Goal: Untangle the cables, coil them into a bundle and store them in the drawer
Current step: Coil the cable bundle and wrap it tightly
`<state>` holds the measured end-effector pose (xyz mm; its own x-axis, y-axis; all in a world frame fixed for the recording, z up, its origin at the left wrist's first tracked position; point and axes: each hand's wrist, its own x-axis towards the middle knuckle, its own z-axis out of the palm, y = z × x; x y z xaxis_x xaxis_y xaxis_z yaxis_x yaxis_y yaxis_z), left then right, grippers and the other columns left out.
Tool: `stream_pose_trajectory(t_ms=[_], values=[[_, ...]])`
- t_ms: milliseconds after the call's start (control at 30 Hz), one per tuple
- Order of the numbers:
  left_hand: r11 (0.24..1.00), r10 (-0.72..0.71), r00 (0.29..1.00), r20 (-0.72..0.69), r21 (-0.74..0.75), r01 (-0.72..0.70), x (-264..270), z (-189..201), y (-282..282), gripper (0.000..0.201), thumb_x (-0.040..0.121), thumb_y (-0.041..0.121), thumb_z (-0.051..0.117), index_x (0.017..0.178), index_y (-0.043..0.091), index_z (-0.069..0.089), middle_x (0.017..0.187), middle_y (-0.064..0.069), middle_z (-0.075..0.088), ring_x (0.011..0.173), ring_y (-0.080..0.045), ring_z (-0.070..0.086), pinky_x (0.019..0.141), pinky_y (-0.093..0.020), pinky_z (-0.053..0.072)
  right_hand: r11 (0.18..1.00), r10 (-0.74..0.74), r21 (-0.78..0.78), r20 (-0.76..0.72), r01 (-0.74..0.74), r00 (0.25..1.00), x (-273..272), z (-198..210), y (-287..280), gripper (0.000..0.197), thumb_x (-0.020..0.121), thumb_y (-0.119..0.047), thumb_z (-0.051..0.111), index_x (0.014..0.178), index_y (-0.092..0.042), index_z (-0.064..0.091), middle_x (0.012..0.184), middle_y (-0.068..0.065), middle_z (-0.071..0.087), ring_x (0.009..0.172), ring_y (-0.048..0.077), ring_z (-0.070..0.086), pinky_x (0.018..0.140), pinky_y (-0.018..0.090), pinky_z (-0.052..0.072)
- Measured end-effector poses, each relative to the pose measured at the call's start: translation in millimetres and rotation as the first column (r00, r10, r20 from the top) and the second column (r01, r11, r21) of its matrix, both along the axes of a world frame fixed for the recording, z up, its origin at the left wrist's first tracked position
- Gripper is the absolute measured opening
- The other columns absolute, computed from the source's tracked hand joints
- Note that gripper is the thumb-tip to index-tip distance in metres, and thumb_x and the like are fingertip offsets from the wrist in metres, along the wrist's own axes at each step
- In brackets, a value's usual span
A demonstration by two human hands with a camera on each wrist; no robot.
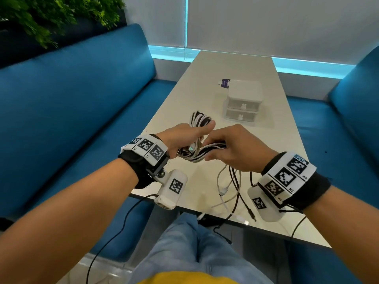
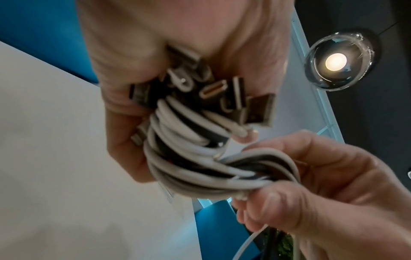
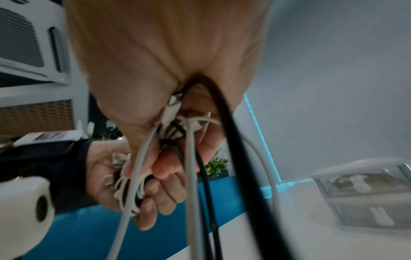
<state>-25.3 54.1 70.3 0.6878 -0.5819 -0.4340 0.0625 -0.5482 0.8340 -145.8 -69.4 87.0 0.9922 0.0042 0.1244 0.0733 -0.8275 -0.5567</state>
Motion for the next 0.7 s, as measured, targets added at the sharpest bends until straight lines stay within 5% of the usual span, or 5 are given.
stream_pose_trajectory(t_ms=[233,300,400,567,700], values=[[0.98,-0.193,0.977,-0.093,-0.056,0.188,-6.8,2.3,1.6,0.104,0.048,0.085,0.063,0.108,0.0,0.064,0.09,-0.018,0.067,0.081,-0.027,0.063,0.084,-0.041,0.052,0.975,-0.015,0.219,-0.106,0.038,0.994,3.3,0.4,-9.9,0.018,0.072,-0.014,0.083,0.087,-0.023,0.077,0.082,-0.01,0.075,0.079,0.004,0.069,0.08,0.023,0.052],[0.966,-0.251,0.959,-0.133,-0.099,0.24,-11.0,5.3,3.4,0.081,0.06,0.063,0.076,0.112,0.002,0.063,0.096,-0.02,0.067,0.085,-0.028,0.065,0.091,-0.046,0.053,0.969,-0.015,0.245,-0.112,0.042,0.994,4.1,-0.2,-11.5,0.016,0.07,-0.013,0.084,0.083,-0.019,0.076,0.079,-0.006,0.075,0.076,0.009,0.069,0.074,0.027,0.054],[0.939,-0.336,0.928,-0.163,-0.138,0.316,-15.4,6.7,5.6,0.055,0.064,0.039,0.075,0.109,0.009,0.065,0.104,-0.016,0.069,0.089,-0.026,0.07,0.079,-0.037,0.059,0.965,-0.019,0.258,-0.102,0.045,0.995,5.5,2.4,-11.4,0.02,0.066,-0.012,0.086,0.079,-0.009,0.071,0.077,0.01,0.073,0.074,0.025,0.069,0.071,0.033,0.056],[0.933,-0.354,0.911,-0.213,-0.154,0.326,-15.5,1.6,6.9,0.045,0.062,0.017,0.08,0.102,0.003,0.065,0.084,-0.011,0.069,0.077,-0.023,0.071,0.071,-0.034,0.059,0.972,-0.037,0.227,-0.101,0.06,0.994,7.1,4.0,-15.2,0.016,0.066,-0.009,0.084,0.075,-0.01,0.07,0.07,0.008,0.072,0.063,0.019,0.067,0.066,0.035,0.055],[0.929,-0.37,0.914,-0.167,-0.091,0.36,-18.7,-0.5,6.3,0.024,0.071,-0.002,0.077,0.092,0.0,0.066,0.078,-0.016,0.066,0.07,-0.024,0.067,0.073,-0.035,0.057,0.981,-0.112,0.148,-0.094,0.125,0.989,6.5,4.4,-15.2,0.023,0.056,-0.027,0.091,0.067,-0.017,0.073,0.064,0.003,0.07,0.061,0.02,0.062,0.062,0.037,0.053]])
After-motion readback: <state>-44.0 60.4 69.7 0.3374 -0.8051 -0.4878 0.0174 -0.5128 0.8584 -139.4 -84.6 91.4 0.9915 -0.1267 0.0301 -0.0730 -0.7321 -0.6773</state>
